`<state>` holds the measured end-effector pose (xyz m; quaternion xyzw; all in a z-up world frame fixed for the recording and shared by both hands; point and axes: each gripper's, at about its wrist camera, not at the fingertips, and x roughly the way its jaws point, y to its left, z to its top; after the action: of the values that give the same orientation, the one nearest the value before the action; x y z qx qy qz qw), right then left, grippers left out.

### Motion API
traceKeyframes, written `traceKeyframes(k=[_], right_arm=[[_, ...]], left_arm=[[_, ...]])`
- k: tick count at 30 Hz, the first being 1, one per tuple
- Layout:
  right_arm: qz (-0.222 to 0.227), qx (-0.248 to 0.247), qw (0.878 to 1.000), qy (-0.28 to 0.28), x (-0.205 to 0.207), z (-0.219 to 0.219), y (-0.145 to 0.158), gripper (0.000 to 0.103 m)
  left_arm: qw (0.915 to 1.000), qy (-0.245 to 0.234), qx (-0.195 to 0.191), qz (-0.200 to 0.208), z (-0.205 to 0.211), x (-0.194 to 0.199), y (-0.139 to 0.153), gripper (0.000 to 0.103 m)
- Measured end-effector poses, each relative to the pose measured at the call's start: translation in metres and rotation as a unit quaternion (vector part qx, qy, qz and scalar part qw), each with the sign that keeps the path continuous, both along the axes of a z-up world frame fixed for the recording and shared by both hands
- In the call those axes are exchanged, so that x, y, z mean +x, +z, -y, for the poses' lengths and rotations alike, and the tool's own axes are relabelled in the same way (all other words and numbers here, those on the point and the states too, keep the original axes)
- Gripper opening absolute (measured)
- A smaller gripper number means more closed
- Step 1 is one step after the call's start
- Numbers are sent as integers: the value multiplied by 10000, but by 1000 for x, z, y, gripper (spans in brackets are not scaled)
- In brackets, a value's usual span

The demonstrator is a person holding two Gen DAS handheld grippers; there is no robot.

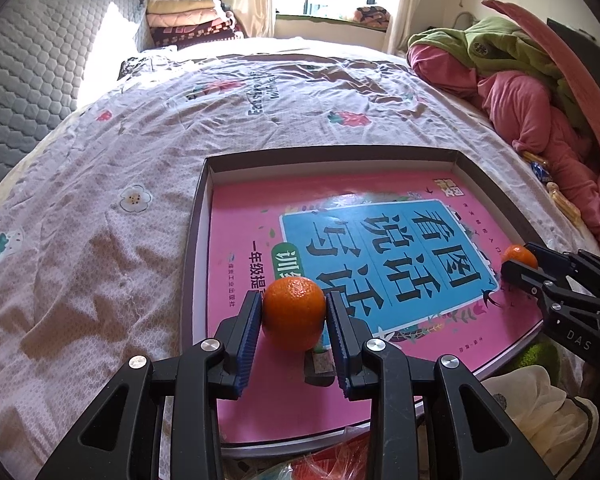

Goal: Organize objects
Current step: 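Open the left gripper releasing its orange while the right gripper releases its orange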

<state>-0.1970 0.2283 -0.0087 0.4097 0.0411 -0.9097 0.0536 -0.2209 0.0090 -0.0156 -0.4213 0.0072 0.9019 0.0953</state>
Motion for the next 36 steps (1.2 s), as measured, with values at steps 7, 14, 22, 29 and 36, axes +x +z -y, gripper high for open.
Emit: traceKeyframes(k=[7,14,22,29,36], right_arm=[[-62,2,10000,8,2,-1,4,45],[-143,-21,9999,-56,5,-5,9,46],[-286,-156,9994,-91,12,-11,19,49],[-386,-216,9990,-13,17,-9,28,50],[-550,-275,9981,29,26,-10,39,50]], left_arm=[[9999,58,62,53,3,0,2,41],[9998,115,141,-21,7,4,11,49],[9997,102,187,-106,6,15,22,49],[9995,94,233,-171,5,30,31,49],[9993,136,297,-202,5,41,37,49]])
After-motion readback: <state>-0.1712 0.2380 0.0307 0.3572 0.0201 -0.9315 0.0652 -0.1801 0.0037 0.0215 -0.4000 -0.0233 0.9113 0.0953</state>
